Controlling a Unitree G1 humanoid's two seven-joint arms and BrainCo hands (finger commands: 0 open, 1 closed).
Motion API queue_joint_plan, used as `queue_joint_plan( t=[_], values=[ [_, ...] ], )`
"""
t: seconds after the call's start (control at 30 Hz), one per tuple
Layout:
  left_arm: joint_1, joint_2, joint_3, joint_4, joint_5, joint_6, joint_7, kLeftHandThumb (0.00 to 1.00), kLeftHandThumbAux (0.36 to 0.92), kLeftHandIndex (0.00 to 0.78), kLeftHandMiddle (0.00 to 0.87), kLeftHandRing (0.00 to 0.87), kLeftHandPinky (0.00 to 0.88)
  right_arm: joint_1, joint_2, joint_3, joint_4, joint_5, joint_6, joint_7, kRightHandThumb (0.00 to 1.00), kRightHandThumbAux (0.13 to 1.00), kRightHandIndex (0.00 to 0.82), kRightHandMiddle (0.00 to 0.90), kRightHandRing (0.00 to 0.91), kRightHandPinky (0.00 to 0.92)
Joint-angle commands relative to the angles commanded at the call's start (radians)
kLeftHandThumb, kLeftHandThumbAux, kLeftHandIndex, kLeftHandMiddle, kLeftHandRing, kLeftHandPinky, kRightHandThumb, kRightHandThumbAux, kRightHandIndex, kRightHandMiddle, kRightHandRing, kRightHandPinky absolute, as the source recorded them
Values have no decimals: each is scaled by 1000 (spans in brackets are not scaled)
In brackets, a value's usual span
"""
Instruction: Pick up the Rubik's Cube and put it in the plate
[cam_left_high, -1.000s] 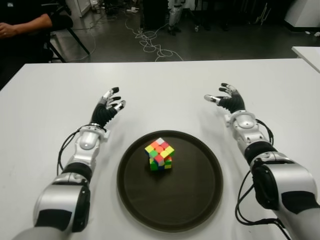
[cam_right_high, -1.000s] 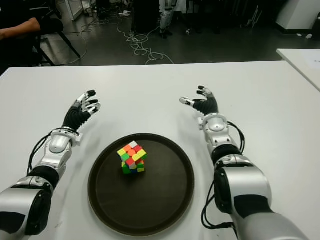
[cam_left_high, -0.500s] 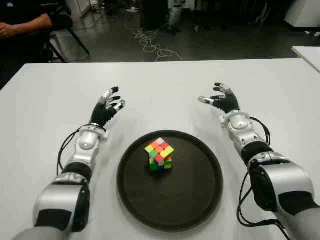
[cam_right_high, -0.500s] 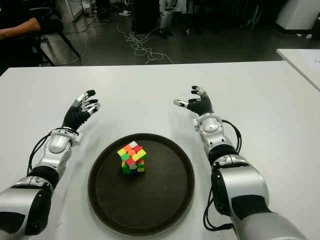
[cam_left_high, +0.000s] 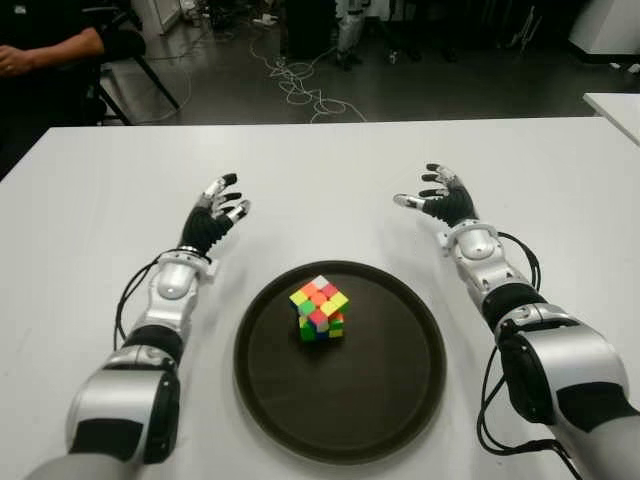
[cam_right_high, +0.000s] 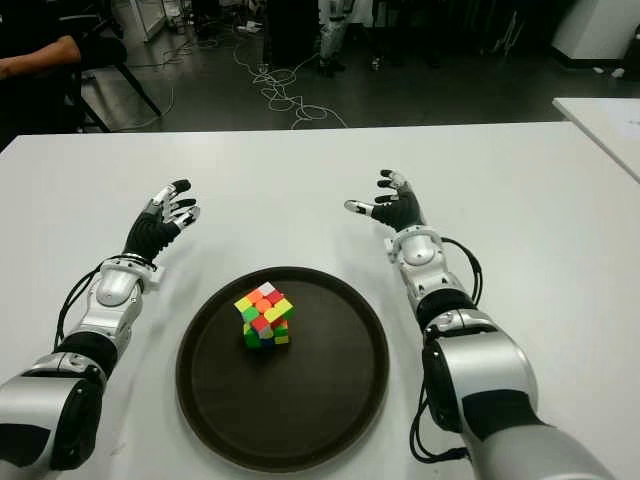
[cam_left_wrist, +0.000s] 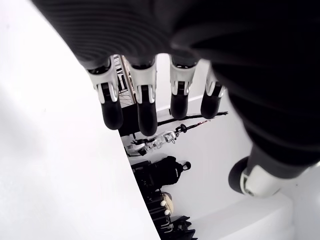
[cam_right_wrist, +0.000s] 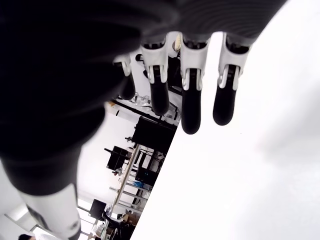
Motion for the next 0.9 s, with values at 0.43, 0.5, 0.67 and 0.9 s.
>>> queue_joint_plan(
  t=[0.43, 0.5, 0.67, 0.9],
  values=[
    [4, 5, 0, -3, -1, 1, -11, 165, 607, 82, 110, 130, 161, 4, 1, -5, 1, 7, -7, 7, 4, 760, 164, 235, 274, 318],
    [6, 4, 1, -3, -3, 0, -15, 167, 608, 82, 109, 132, 164, 6, 3, -6, 0, 7, -11, 5, 8, 761, 163, 235, 275, 318],
    [7, 5, 5, -5, -8, -2, -21, 172, 618, 82, 110, 133, 167, 7, 4, -6, -2, 7, -21, 0, 22, 758, 159, 235, 276, 321],
    [9, 5, 5, -8, -8, -4, -24, 169, 613, 85, 114, 142, 180, 11, 5, -4, -4, 5, -37, -10, 20, 747, 152, 236, 275, 312]
  ],
)
